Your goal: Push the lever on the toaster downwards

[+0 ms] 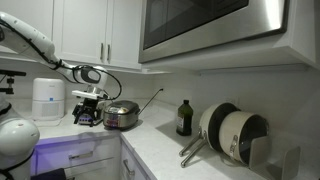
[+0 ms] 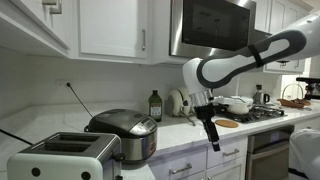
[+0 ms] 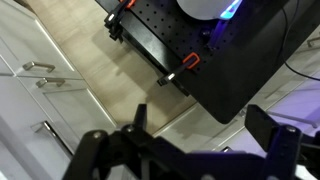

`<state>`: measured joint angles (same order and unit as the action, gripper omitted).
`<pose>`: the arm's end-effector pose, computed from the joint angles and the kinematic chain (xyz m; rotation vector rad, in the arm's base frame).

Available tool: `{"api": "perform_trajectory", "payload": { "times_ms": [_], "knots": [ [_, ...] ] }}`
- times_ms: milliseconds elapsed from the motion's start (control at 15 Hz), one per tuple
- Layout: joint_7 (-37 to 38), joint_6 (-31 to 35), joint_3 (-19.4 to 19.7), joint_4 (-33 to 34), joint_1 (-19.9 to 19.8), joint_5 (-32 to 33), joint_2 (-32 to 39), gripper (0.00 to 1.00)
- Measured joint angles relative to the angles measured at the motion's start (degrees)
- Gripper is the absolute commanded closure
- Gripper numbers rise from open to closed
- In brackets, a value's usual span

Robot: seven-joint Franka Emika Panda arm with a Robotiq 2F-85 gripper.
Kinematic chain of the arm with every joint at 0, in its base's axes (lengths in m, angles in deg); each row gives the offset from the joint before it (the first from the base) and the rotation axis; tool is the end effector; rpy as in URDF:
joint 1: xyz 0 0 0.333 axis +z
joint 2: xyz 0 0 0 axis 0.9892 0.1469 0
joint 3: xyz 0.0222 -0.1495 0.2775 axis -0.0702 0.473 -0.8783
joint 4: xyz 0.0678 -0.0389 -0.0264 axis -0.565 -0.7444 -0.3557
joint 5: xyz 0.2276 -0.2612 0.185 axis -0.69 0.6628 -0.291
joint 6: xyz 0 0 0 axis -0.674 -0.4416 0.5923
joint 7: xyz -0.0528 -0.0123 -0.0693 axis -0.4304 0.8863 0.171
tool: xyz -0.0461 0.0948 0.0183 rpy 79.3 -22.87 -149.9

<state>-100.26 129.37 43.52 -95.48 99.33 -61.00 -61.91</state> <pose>0.3050 0.1269 0.4319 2.8479 1.1771 -0.4924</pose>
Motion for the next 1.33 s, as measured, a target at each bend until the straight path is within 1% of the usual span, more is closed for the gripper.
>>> {"api": "perform_trajectory", "payload": {
  "times_ms": [200,400,533,667,1133,1333],
  "knots": [
    [-1.31,4.34,-0.21,-2.42,2.33,-3.18,-3.36,0.00],
    [-1.99,11.20,-0.16,-6.29,3.91,-6.61,-7.72,0.00],
    [-2.02,14.97,-0.16,-8.67,5.11,-7.80,-10.39,0.00],
    [-2.02,17.35,-0.21,-9.72,6.37,-8.42,-12.16,0.00],
    [-1.86,27.06,-0.38,-9.89,10.18,-11.19,-13.90,0.00],
    [-1.49,32.93,-1.08,-10.14,11.45,-11.88,-13.46,0.00]
  ]
}}
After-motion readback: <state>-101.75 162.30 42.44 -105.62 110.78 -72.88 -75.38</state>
